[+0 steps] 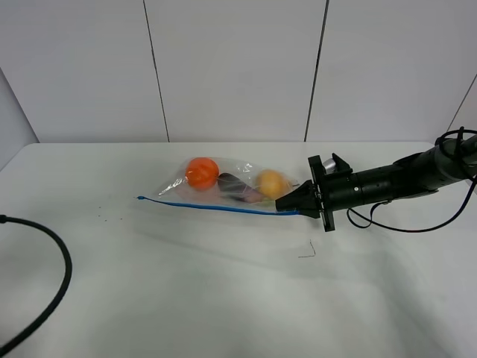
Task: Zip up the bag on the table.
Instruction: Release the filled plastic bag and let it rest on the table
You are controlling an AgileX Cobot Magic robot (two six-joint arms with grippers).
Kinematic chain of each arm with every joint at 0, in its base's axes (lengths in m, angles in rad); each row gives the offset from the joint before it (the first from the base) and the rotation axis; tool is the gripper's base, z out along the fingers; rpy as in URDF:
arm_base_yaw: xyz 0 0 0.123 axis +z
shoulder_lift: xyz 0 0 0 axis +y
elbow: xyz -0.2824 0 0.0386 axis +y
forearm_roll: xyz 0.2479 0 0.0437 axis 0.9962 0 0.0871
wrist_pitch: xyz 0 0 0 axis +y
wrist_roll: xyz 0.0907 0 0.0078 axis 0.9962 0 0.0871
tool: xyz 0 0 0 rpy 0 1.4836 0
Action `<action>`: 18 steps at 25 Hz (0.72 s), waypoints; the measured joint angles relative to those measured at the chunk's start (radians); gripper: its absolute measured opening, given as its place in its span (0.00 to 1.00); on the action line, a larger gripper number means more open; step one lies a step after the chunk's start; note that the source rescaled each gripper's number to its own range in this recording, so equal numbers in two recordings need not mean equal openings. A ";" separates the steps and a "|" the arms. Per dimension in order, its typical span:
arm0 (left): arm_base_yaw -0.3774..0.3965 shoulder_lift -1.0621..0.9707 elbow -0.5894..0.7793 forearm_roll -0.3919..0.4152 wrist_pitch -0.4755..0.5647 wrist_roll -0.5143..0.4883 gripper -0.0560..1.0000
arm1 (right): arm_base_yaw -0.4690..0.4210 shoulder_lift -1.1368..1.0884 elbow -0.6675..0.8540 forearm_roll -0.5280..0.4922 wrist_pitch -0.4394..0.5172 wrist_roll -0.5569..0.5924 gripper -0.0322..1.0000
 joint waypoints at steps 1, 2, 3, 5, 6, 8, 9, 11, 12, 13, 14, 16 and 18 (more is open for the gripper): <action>0.000 -0.026 0.007 0.000 -0.006 0.000 1.00 | 0.000 0.000 0.000 0.000 0.000 0.000 0.03; 0.000 -0.049 0.008 0.000 -0.011 0.000 1.00 | 0.000 0.000 0.000 0.000 0.000 0.000 0.03; 0.000 -0.068 0.009 0.000 -0.016 0.000 1.00 | 0.000 0.000 0.000 0.000 0.000 0.000 0.03; 0.000 -0.105 0.009 0.000 -0.019 0.000 1.00 | 0.000 0.000 0.000 0.000 0.000 0.000 0.03; 0.000 -0.120 0.009 0.000 -0.019 0.000 1.00 | 0.000 0.000 0.000 0.000 0.000 0.000 0.03; 0.000 -0.141 0.009 0.000 -0.020 0.000 1.00 | 0.000 0.000 0.000 0.000 0.000 0.001 0.03; 0.000 -0.147 0.009 0.000 -0.022 0.000 1.00 | 0.000 0.000 0.000 0.000 0.000 0.002 0.03; 0.000 -0.151 0.009 0.000 -0.023 0.000 1.00 | 0.000 0.000 0.000 0.000 0.000 0.003 0.03; 0.000 -0.152 0.009 0.000 -0.023 0.000 1.00 | 0.000 0.000 0.000 0.000 0.000 0.003 0.03; 0.000 -0.152 0.009 0.000 -0.023 0.000 1.00 | 0.000 0.000 0.000 0.000 0.000 0.003 0.03; 0.000 -0.152 0.009 0.000 -0.023 0.000 1.00 | 0.000 0.000 0.000 0.000 0.000 0.003 0.03; 0.000 -0.152 0.009 0.000 -0.023 0.000 1.00 | 0.000 0.000 0.000 0.000 0.000 0.003 0.03; 0.000 -0.154 0.009 0.000 -0.023 0.000 1.00 | 0.000 0.000 0.000 0.000 0.000 0.003 0.03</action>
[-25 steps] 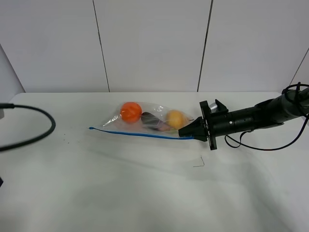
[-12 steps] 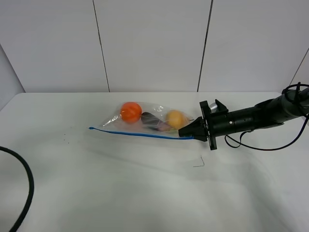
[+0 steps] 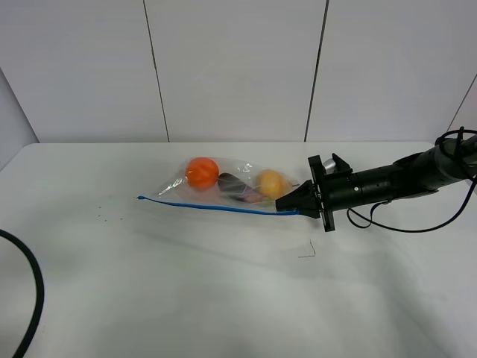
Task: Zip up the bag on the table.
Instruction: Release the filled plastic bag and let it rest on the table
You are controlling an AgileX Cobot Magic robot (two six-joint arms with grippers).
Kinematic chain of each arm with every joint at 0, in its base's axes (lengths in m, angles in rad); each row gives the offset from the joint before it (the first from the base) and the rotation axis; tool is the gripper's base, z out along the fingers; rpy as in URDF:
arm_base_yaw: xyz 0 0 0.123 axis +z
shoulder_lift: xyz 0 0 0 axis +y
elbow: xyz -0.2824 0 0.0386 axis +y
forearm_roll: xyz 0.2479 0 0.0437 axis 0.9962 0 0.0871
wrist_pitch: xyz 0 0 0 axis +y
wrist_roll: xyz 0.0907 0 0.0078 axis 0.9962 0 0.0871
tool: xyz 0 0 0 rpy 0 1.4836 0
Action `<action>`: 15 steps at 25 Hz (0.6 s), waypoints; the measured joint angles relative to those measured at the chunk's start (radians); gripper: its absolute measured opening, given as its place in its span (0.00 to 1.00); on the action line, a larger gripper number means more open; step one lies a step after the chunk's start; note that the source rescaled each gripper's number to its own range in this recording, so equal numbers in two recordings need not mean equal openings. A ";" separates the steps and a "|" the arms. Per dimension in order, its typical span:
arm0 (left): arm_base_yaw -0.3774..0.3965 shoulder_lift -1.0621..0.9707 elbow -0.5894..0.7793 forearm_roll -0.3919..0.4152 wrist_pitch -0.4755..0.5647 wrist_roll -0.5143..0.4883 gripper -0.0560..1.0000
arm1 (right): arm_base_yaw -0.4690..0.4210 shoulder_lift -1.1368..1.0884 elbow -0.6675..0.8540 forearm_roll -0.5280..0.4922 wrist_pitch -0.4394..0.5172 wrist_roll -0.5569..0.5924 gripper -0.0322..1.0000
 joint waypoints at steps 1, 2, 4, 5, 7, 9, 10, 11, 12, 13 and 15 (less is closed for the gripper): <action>0.000 -0.009 0.000 0.000 0.000 0.000 1.00 | 0.000 0.000 0.000 0.000 0.000 0.000 0.03; 0.000 -0.026 0.000 0.000 0.000 0.000 1.00 | 0.000 0.000 0.000 0.000 0.000 0.000 0.03; 0.000 -0.086 0.000 0.000 0.000 0.000 1.00 | 0.000 0.000 0.000 0.000 0.000 0.000 0.03; 0.000 -0.130 0.001 0.000 0.000 0.000 1.00 | 0.000 0.000 0.000 0.000 0.000 0.000 0.03; 0.000 -0.221 0.003 0.000 0.000 0.000 1.00 | 0.000 0.000 0.000 0.000 0.000 0.000 0.03; 0.000 -0.323 0.005 0.000 0.000 0.000 1.00 | 0.000 0.000 0.000 0.000 0.000 0.000 0.03; 0.000 -0.364 0.005 0.000 0.000 0.000 1.00 | 0.000 0.000 0.000 0.000 0.000 0.000 0.03; 0.000 -0.410 0.005 0.000 0.000 0.000 1.00 | 0.000 0.000 0.000 0.000 0.000 0.000 0.03; 0.000 -0.453 0.005 0.000 0.001 0.000 1.00 | 0.000 0.000 0.000 0.000 0.000 0.000 0.03; 0.000 -0.488 0.005 0.000 0.001 0.000 1.00 | 0.000 0.000 0.000 0.000 0.000 0.000 0.03; 0.000 -0.514 0.005 -0.001 0.002 0.000 1.00 | 0.000 0.000 0.000 0.000 0.000 0.000 0.03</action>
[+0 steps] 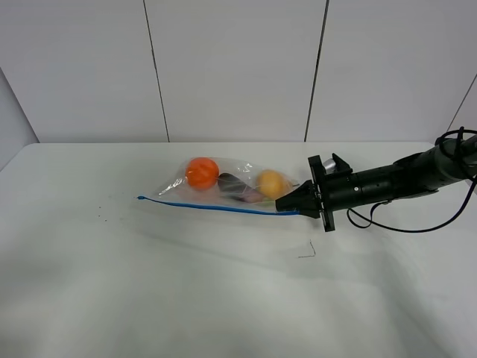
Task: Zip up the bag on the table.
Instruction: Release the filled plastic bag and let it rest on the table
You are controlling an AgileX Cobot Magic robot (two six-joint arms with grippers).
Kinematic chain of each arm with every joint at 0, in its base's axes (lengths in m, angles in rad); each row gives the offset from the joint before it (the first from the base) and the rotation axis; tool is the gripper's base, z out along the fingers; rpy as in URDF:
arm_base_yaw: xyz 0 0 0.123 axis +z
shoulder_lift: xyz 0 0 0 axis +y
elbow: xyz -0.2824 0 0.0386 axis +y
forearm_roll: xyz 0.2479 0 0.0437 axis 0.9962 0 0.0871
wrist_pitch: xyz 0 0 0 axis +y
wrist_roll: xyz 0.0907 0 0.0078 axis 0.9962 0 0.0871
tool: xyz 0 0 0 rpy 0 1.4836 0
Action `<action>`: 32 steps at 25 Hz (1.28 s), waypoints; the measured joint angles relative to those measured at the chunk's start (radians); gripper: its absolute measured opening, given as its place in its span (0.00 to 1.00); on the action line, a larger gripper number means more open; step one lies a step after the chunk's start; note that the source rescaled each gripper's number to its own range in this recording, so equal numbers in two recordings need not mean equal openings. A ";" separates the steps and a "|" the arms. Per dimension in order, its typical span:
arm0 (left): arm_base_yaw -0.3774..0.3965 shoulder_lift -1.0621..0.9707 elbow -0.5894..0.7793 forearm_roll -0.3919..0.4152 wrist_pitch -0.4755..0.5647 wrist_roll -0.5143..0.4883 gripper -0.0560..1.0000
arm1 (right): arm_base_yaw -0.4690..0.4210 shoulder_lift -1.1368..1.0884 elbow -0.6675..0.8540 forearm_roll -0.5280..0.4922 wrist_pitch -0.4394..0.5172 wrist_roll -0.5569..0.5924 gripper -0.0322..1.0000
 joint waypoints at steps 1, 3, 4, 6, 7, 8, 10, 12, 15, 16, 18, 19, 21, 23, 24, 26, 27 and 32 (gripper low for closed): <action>0.000 -0.001 0.000 0.001 0.000 0.000 1.00 | 0.000 0.000 0.000 0.000 0.000 0.000 0.03; 0.000 -0.002 0.000 0.001 0.000 0.000 1.00 | 0.000 0.000 0.000 0.000 0.000 0.000 0.03; 0.000 -0.003 0.000 0.000 0.000 0.000 1.00 | 0.000 0.000 0.000 0.000 0.000 0.000 0.03; 0.000 -0.005 0.000 -0.001 0.000 0.000 1.00 | 0.000 0.000 0.000 0.000 0.000 0.000 0.03; 0.000 -0.005 0.000 -0.008 0.000 0.000 1.00 | 0.000 0.000 0.000 0.000 0.000 0.000 0.03; 0.000 -0.005 0.000 -0.008 0.000 0.000 1.00 | 0.000 0.000 0.000 0.000 0.000 0.000 0.03; 0.000 -0.005 0.000 -0.008 0.000 0.000 1.00 | 0.000 0.000 0.000 0.000 0.000 0.000 0.03; 0.000 -0.005 0.000 -0.015 0.000 0.000 1.00 | 0.000 0.000 0.000 0.000 0.000 0.000 0.03; 0.000 -0.005 0.000 -0.015 0.000 0.000 1.00 | 0.000 0.000 0.000 0.000 0.000 0.000 0.03; 0.000 -0.005 0.000 -0.015 0.000 0.000 1.00 | 0.000 0.000 0.000 0.000 0.000 0.000 0.03; 0.000 -0.005 0.000 -0.015 0.000 0.000 1.00 | 0.000 0.000 0.000 0.000 0.000 0.001 0.08; 0.000 -0.005 0.000 -0.015 0.000 0.000 1.00 | 0.000 0.000 0.000 0.000 -0.001 0.004 0.16; 0.000 -0.005 0.000 -0.015 0.000 0.000 1.00 | 0.000 0.000 0.000 0.000 -0.003 0.019 0.42; 0.000 -0.005 0.000 -0.015 0.000 0.000 1.00 | 0.000 -0.002 0.000 -0.003 -0.004 0.046 0.75; 0.000 -0.005 0.000 -0.015 0.000 0.000 1.00 | -0.002 -0.006 0.000 -0.009 -0.005 0.057 0.85; 0.000 -0.005 0.000 -0.015 0.000 0.000 1.00 | -0.012 -0.021 -0.007 -0.038 -0.005 0.081 0.95; 0.000 -0.005 0.000 -0.015 0.000 0.000 1.00 | -0.019 -0.032 -0.023 -0.072 -0.005 0.095 0.97; 0.000 -0.005 0.000 -0.015 0.000 0.000 1.00 | -0.038 -0.095 -0.206 -0.383 -0.030 0.309 1.00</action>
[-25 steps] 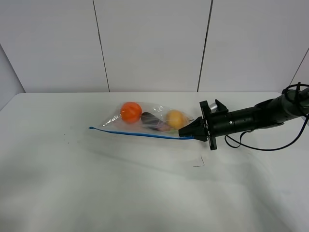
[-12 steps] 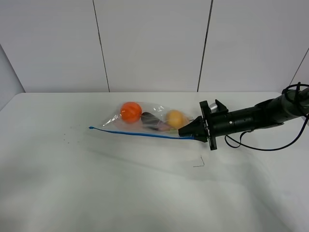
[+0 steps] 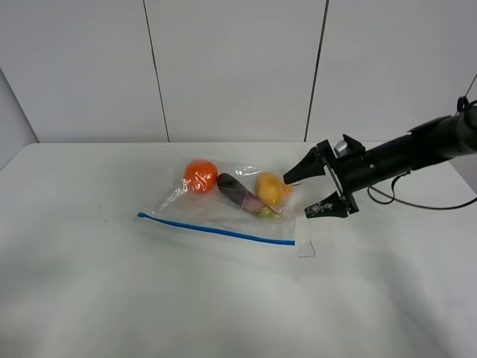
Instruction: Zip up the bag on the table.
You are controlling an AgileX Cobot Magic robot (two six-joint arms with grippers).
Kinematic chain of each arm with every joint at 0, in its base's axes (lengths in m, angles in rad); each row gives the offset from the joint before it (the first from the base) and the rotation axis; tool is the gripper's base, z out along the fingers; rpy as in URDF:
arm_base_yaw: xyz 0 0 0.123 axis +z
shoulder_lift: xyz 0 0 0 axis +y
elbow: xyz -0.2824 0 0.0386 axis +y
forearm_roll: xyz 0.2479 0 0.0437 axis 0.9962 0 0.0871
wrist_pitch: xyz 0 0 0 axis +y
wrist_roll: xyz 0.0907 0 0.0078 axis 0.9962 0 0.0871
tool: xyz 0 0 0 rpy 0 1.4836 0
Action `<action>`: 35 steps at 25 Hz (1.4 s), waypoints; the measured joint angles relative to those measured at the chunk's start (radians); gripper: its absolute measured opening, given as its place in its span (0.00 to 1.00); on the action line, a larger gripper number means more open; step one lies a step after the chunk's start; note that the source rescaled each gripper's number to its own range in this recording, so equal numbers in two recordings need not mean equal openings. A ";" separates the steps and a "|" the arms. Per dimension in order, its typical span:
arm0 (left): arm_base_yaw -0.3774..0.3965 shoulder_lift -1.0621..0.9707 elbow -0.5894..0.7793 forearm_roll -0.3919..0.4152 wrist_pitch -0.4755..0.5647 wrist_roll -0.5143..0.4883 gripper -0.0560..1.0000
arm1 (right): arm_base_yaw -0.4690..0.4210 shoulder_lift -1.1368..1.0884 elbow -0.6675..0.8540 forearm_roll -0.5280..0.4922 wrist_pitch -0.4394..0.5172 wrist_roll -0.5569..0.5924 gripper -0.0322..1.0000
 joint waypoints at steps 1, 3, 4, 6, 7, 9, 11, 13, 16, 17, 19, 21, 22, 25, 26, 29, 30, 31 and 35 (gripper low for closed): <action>0.000 0.000 0.000 0.000 0.000 0.000 1.00 | 0.005 -0.011 -0.041 -0.089 -0.006 0.056 1.00; 0.000 0.000 0.000 0.000 0.000 0.000 1.00 | 0.024 -0.024 -0.144 -0.268 -0.017 0.167 1.00; 0.000 0.000 0.000 0.000 0.000 0.000 1.00 | 0.034 -0.026 -0.194 -0.370 -0.018 0.230 1.00; 0.000 0.000 0.000 0.000 0.000 0.000 1.00 | 0.059 -0.026 -0.273 -0.577 -0.020 0.341 1.00; 0.000 0.000 0.000 0.000 0.000 0.000 1.00 | 0.071 -0.026 -0.309 -0.656 -0.020 0.391 1.00; 0.000 0.000 0.000 0.000 0.000 0.000 1.00 | 0.081 -0.026 -0.362 -0.800 -0.013 0.462 1.00; 0.000 0.000 0.000 0.000 0.000 0.000 1.00 | 0.081 -0.026 -0.397 -0.868 0.009 0.502 1.00; 0.000 0.000 0.000 0.000 0.000 0.000 1.00 | 0.070 -0.026 -0.408 -0.902 0.030 0.516 1.00; 0.000 0.000 0.000 0.000 0.000 0.000 1.00 | 0.055 -0.026 -0.408 -0.930 0.037 0.517 1.00; 0.000 0.000 0.000 0.000 0.000 0.000 1.00 | 0.049 -0.026 -0.408 -0.937 0.038 0.517 1.00; 0.000 0.000 0.000 0.000 0.000 0.000 1.00 | 0.043 -0.026 -0.408 -0.945 0.038 0.518 1.00; 0.000 0.000 0.000 0.000 0.000 0.000 1.00 | 0.046 -0.026 -0.408 -0.945 0.038 0.518 1.00; 0.000 0.000 0.000 0.000 0.000 0.000 1.00 | 0.049 -0.028 -0.408 -0.946 0.038 0.518 1.00; 0.000 0.000 0.000 0.000 0.000 0.000 1.00 | 0.061 -0.051 -0.380 -0.945 0.038 0.518 1.00; 0.000 0.000 0.000 0.000 0.000 0.000 1.00 | 0.062 -0.066 -0.364 -0.945 0.038 0.518 1.00; 0.000 0.000 0.000 0.000 0.000 0.000 1.00 | 0.062 -0.128 -0.276 -0.945 0.038 0.521 1.00; 0.000 0.000 0.000 0.000 0.000 0.000 1.00 | 0.062 -0.157 -0.245 -0.949 0.038 0.522 1.00; 0.000 0.000 0.000 0.000 0.000 0.000 1.00 | 0.062 -0.190 -0.204 -0.950 0.038 0.522 1.00; 0.000 0.000 0.000 0.000 0.000 0.000 1.00 | 0.062 -0.338 -0.017 -0.950 0.038 0.522 1.00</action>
